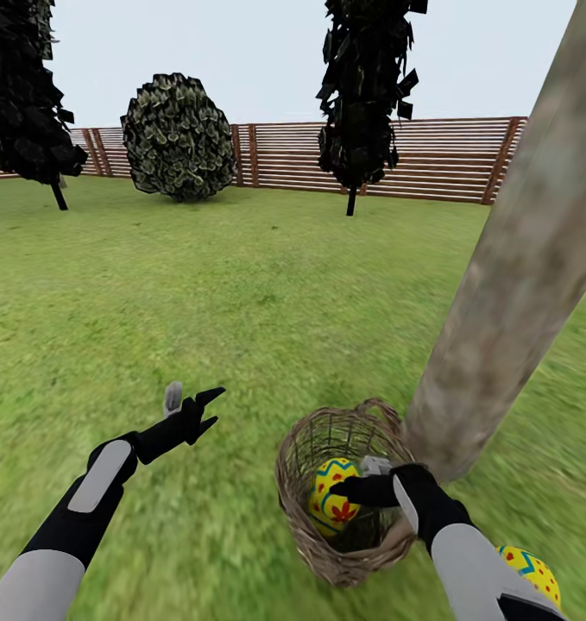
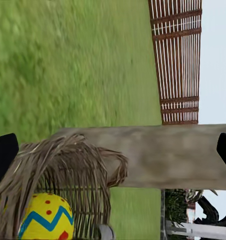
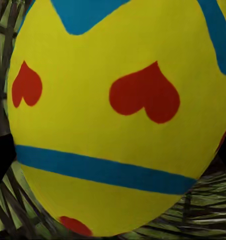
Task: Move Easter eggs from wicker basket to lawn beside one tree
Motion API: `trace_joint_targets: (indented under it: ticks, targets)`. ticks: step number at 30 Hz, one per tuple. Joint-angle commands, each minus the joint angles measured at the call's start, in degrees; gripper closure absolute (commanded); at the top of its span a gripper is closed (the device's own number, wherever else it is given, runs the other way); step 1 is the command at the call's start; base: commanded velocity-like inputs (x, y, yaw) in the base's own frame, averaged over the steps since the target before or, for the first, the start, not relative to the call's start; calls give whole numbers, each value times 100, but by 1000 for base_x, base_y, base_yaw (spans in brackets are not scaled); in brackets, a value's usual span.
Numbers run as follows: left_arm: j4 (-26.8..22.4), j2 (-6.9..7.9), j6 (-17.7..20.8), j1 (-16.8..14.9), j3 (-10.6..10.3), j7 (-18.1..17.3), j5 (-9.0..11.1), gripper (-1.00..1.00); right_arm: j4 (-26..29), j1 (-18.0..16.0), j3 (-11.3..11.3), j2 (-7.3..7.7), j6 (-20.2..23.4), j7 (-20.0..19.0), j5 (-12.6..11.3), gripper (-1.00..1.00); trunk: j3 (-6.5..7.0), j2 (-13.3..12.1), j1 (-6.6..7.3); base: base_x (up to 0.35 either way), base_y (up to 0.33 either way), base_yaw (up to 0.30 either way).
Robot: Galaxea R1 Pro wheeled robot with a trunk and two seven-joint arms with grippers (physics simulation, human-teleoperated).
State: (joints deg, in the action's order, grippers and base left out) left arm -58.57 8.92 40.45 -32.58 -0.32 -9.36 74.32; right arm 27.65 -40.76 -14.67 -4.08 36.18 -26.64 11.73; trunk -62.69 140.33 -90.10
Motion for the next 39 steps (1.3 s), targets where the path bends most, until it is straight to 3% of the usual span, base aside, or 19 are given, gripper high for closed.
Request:
trace_joint_targets:
  ticks: [1,6,9,10,15,17,20,24,38,39]
  targets:
    - [1,4,15,-3,-3,-13,4,-100,19,-2,-45,46,29,-66,51,100,13,-39,24,-8,0,0]
    - [3,-4,-478,-3,-18,-68,29,-100,181,-2,-42,488,29,-1120,59,100,13,-39,24,0,0,0]
    - [5,-42,-519,-3,-21,-75,7,-100,300,-2,-52,824,15,-2160,58,100,13,-39,24,0,0,0]
    - [5,-66,-597,-3,-30,-75,-8,-100,310,-2,-53,1004,2,-2533,54,100,13,-39,24,0,0,0]
    - [7,-75,-718,-3,-54,-36,-30,-100,311,-2,-54,1419,-15,-3838,46,100,67,-160,90,0,0,0]
    - [-9,-75,-708,-3,-56,-18,-22,-100,325,-2,-61,1669,-21,-4456,15,100,103,-240,134,0,0,0]
    - [-22,-117,-705,-3,-60,-14,-18,-100,619,-2,-66,1799,-24,-5178,6,100,157,-360,200,0,0,0]
    - [-15,-307,-706,-3,-65,-1,-31,-100,671,12,-71,1822,-32,-5417,-1,100,229,-521,287,-147,0,0]
    - [-5,-415,-713,-3,-82,46,-48,-100,672,15,-78,1831,-24,-5497,-8,100,500,-1082,595,-335,0,-54]
    - [-5,-417,-714,-3,-82,53,-48,-100,657,15,-80,1889,-25,-5655,-17,100,524,-1122,617,-129,0,-233]
